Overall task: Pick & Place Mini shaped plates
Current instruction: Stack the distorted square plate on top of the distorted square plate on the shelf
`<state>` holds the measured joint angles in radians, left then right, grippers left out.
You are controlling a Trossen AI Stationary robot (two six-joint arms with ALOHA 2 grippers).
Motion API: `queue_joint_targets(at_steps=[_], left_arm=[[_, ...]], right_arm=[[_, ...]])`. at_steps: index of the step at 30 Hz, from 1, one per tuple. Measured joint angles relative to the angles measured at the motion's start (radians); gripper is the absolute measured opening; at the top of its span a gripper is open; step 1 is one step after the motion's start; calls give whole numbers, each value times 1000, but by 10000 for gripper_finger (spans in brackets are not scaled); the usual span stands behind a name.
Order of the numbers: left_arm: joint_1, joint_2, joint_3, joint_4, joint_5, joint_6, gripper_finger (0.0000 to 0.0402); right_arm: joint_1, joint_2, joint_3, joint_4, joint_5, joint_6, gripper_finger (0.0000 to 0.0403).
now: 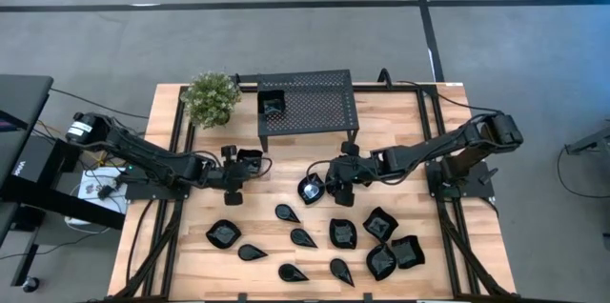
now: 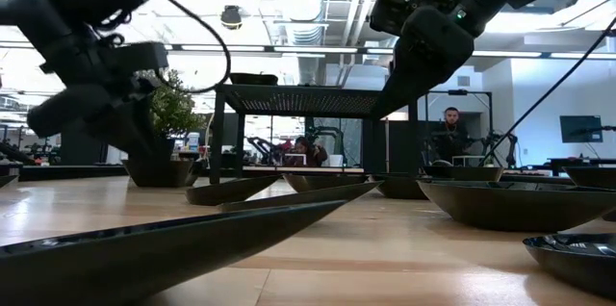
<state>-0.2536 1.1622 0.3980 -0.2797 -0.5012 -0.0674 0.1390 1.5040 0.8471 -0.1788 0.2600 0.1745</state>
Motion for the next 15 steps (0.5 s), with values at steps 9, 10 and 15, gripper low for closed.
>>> queue_joint_targets(at_steps=[9,10,15], left_arm=[[94,0,-29,16,67,0,151],[94,0,-29,16,68,7,141],[93,0,-29,20,90,8,55]], right_arm=[[-2,0,0,0,0,0,165],[-3,0,0,0,0,0,165],[-5,0,0,0,0,0,165]])
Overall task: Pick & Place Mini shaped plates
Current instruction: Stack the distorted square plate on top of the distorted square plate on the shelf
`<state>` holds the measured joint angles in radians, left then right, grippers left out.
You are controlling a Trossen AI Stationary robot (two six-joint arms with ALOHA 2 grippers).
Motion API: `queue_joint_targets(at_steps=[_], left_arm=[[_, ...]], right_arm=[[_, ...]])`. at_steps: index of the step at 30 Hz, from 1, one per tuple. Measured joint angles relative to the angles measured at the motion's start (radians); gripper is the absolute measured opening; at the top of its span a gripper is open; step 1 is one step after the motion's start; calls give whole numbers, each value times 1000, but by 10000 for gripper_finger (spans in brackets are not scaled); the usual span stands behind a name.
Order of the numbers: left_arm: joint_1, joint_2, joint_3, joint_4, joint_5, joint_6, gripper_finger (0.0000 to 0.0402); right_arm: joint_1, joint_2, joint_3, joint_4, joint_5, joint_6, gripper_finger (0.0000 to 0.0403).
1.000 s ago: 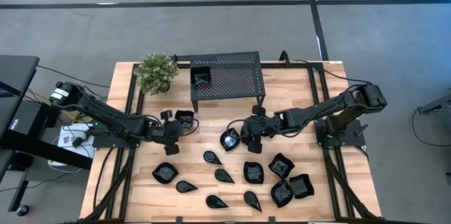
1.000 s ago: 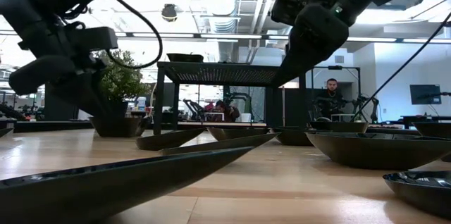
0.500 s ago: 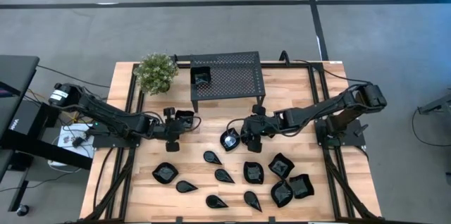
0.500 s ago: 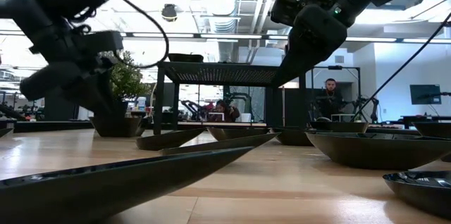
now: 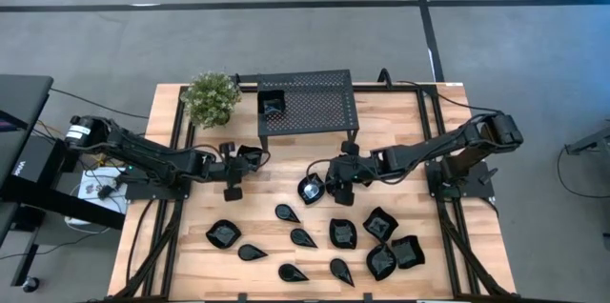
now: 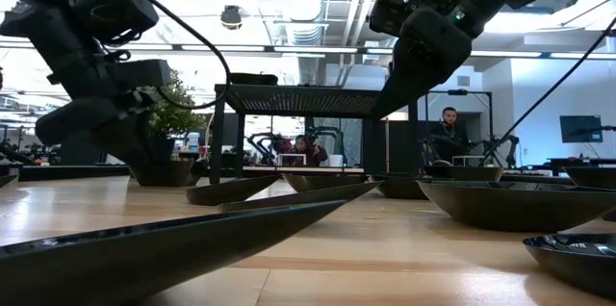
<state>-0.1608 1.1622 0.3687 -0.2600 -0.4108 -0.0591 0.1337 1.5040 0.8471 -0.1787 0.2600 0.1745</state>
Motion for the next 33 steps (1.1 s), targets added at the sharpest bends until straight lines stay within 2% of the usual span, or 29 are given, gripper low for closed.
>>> queue_joint_targets(at_steps=[2,3,7,12,18,22,25,28,33], left_arm=[[-1,0,0,17,19,-19,17],[-4,0,0,38,23,-27,11],[-53,0,44,51,16,2,6],[-155,0,197,52,-84,107,5],[-232,0,400,1,-34,172,6],[-251,0,491,-12,-80,353,7],[-209,0,540,-12,-179,492,7],[-119,0,568,-12,-260,580,7],[123,0,569,-18,-257,625,7]], right_arm=[[0,0,0,0,0,0,166],[0,0,0,0,0,0,166],[0,0,0,0,0,0,164],[0,0,0,0,0,0,162],[0,0,0,0,0,3,160],[2,0,-1,0,0,3,156],[3,0,-1,1,0,3,154],[3,0,-1,1,0,3,152],[3,0,-1,1,0,2,154]])
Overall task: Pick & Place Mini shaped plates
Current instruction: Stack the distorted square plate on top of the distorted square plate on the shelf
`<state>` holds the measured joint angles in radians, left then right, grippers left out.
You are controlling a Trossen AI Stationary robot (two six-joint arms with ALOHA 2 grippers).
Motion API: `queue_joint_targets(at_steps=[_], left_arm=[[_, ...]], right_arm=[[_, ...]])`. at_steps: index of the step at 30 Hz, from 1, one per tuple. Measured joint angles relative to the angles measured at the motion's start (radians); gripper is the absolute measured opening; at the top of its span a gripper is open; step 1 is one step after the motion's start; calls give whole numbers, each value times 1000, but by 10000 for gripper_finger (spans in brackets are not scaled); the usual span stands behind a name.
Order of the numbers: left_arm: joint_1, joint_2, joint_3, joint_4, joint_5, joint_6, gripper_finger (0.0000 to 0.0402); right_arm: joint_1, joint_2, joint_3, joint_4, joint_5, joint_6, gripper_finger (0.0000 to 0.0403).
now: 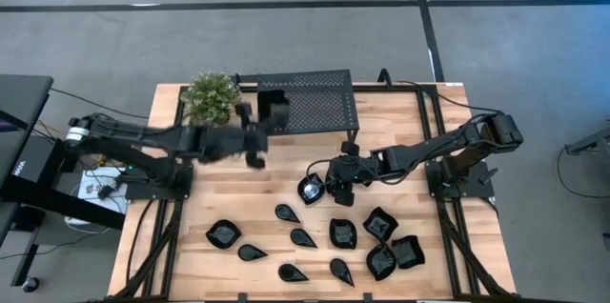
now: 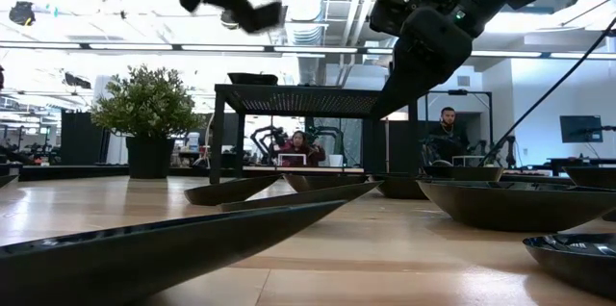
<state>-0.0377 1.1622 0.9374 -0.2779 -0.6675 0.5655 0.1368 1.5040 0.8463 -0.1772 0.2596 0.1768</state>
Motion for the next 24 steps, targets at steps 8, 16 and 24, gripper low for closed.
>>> queue_joint_targets(at_steps=[8,16,24], left_arm=[[310,0,-19,-24,404,34,7],[378,0,-19,-77,438,59,8],[377,0,-19,-97,437,59,8]], right_arm=[[-2,0,0,-1,0,-2,150],[-2,0,0,-2,0,-2,152],[-2,0,0,-2,0,-1,147]])
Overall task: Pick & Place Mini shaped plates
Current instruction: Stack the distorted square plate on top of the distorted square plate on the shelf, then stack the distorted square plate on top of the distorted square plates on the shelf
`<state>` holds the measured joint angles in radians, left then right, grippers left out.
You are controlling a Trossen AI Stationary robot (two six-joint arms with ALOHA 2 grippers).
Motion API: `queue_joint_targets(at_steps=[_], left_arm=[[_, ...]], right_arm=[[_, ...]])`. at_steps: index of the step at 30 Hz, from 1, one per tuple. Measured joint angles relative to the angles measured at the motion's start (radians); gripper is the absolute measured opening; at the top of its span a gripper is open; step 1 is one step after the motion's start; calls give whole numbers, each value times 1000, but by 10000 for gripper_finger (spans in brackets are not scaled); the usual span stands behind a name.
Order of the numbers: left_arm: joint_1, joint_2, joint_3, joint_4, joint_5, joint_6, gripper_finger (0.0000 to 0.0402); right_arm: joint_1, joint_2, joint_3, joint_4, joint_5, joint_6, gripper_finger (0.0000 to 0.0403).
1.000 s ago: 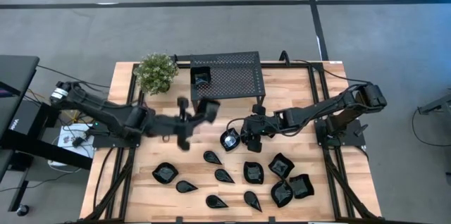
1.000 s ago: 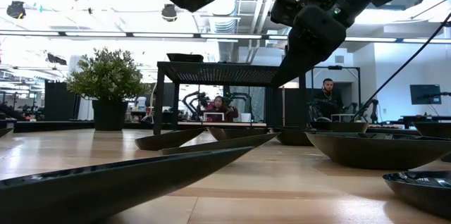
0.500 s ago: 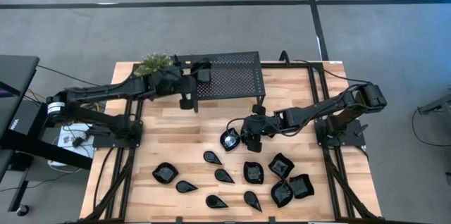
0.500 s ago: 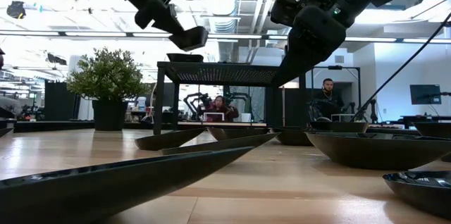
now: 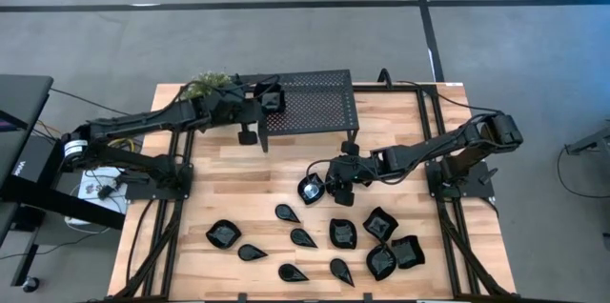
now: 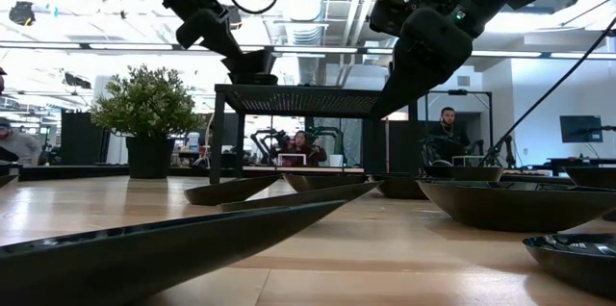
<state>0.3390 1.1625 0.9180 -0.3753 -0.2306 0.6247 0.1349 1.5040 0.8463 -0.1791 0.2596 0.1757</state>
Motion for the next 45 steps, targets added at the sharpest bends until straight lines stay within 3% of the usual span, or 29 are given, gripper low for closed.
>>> queue_joint_targets(at_steps=[12,16,21,24,28,33,45], left_arm=[[-38,0,0,107,-24,-160,92],[-138,0,0,196,-10,-216,102],[-317,0,0,213,169,-320,103],[-428,0,0,212,206,-442,103],[-565,9,-40,228,198,-505,103],[-683,97,-114,286,96,-533,104],[-726,230,-126,286,31,-678,136]], right_arm=[[0,0,0,0,0,-1,146],[0,0,0,0,0,-1,145],[-2,0,0,0,0,-14,143],[-7,0,0,1,0,-24,145],[-14,2,0,4,0,-25,146],[-20,4,0,10,0,-25,143],[-20,5,0,8,0,-27,145]])
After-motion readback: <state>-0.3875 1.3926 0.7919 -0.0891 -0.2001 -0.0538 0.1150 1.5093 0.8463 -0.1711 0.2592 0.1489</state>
